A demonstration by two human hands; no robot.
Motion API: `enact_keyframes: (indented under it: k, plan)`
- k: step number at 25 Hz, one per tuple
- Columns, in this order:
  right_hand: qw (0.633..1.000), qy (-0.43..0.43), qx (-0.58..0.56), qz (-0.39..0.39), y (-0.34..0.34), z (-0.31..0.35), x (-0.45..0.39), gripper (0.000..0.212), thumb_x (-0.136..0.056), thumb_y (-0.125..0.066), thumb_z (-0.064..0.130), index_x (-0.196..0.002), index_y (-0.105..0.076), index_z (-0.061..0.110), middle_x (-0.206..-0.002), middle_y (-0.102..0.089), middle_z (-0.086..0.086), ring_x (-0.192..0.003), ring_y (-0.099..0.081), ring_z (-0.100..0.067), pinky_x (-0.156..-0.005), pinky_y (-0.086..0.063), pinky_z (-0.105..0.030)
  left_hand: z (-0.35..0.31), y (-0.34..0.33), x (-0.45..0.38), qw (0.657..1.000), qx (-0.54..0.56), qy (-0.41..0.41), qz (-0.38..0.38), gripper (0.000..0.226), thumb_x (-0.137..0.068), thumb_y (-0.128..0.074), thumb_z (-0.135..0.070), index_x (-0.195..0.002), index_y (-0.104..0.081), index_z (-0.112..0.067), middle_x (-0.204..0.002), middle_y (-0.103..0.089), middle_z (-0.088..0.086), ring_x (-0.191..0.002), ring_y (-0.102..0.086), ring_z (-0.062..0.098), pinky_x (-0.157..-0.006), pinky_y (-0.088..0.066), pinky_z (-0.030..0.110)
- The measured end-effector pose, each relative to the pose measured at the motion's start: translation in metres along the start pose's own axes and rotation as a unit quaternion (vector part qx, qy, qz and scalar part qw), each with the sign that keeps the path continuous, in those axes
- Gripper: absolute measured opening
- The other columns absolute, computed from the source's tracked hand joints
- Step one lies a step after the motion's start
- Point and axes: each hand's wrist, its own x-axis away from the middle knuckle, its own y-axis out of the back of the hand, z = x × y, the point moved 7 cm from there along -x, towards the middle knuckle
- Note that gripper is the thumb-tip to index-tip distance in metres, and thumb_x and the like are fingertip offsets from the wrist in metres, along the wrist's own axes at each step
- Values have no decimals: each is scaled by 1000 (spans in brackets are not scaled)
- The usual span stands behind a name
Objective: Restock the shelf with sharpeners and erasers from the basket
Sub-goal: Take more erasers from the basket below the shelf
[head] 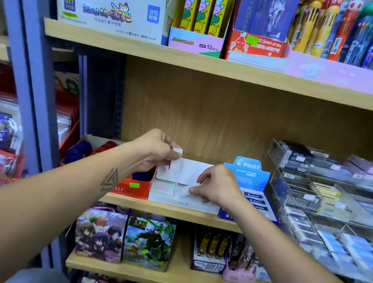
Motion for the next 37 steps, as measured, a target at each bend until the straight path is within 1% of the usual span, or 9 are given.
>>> enact_keyframes:
  k: [4, 7, 11, 17, 20, 23, 31, 34, 37]
  plan:
    - [997, -6, 74, -31, -14, 2, -12, 33, -72, -86, 31, -91, -66, 14, -86, -72, -9, -83, -70, -25, -80, -56, -34, -1, 4, -4, 999, -32, -17, -26, 16, -86, -72, 1, -101, -72, -2, -86, -70, 12, -72, -64, 18, -69, -56, 30]
    - [991, -3, 129, -40, -21, 2, -15, 30, -78, -79, 31, -96, -65, 11, -97, -69, -11, -93, -66, -30, -76, -53, -32, 0, 0, -4, 999, -46, -12, -26, 18, -87, -70, 3, -105, -67, 6, -86, -69, 18, -63, -65, 21, -62, -59, 28]
    - [988, 13, 144, -51, -26, 2, -19, 19, -81, -73, 28, -89, -63, 13, -98, -69, -12, -95, -64, -32, -73, -50, -32, 3, -4, -5, 997, -61, 2, -42, 16, -86, -69, 7, -101, -63, 9, -98, -69, 26, -82, -74, 35, -64, -62, 36]
    - [984, 43, 146, -87, -31, 2, -15, 4, -86, -68, 21, -90, -69, 23, -100, -69, -7, -93, -64, -31, -72, -51, -32, 7, -9, -11, 995, -77, 33, -52, 13, -84, -68, 10, -95, -63, 5, -84, -67, 22, -77, -73, 41, -80, -60, 48]
    - [977, 50, 184, -95, -30, 3, -12, 32, -89, -54, 4, -109, -71, 23, -111, -68, -9, -102, -64, -32, -79, -53, -35, 11, -9, -16, 994, -75, 50, -59, 19, -85, -66, 11, -103, -61, 8, -93, -67, 26, -66, -74, 36, -76, -62, 47]
    - [974, 52, 200, -95, -30, 5, -10, 34, -88, -50, 0, -111, -66, 18, -110, -66, -12, -101, -63, -34, -75, -50, -35, 17, -10, -16, 994, -68, 72, -50, 27, -86, -65, 10, -112, -57, 6, -100, -66, 25, -61, -74, 32, -73, -62, 45]
    - [995, 74, -23, -68, -11, 18, -3, 25, -83, -71, 19, -108, -70, 18, -88, -71, -3, -88, -66, -23, -79, -54, -34, 18, -24, -12, 995, -67, 70, -26, 28, -91, -58, 11, -117, -49, 6, -107, -62, 28, -56, -72, 29, -57, -62, 35]
    - [993, 79, 59, -60, -7, 9, -5, 28, -83, -75, 21, -110, -73, 14, -101, -69, -6, -97, -64, -24, -85, -52, -31, 13, -26, -5, 975, -220, 22, -14, 8, -87, -50, 10, -88, -52, 3, -78, -62, 22, -59, -70, 29, -52, -54, 27]
    - [990, 64, 128, -7, -14, 0, -7, 29, -80, -75, 18, -109, -71, 18, -109, -67, -5, -103, -62, -23, -87, -52, -30, 9, -32, -7, 907, -414, -66, 26, 23, -80, -46, 4, -89, -66, 4, -89, -71, 20, -84, -67, 32, -68, -57, 34]
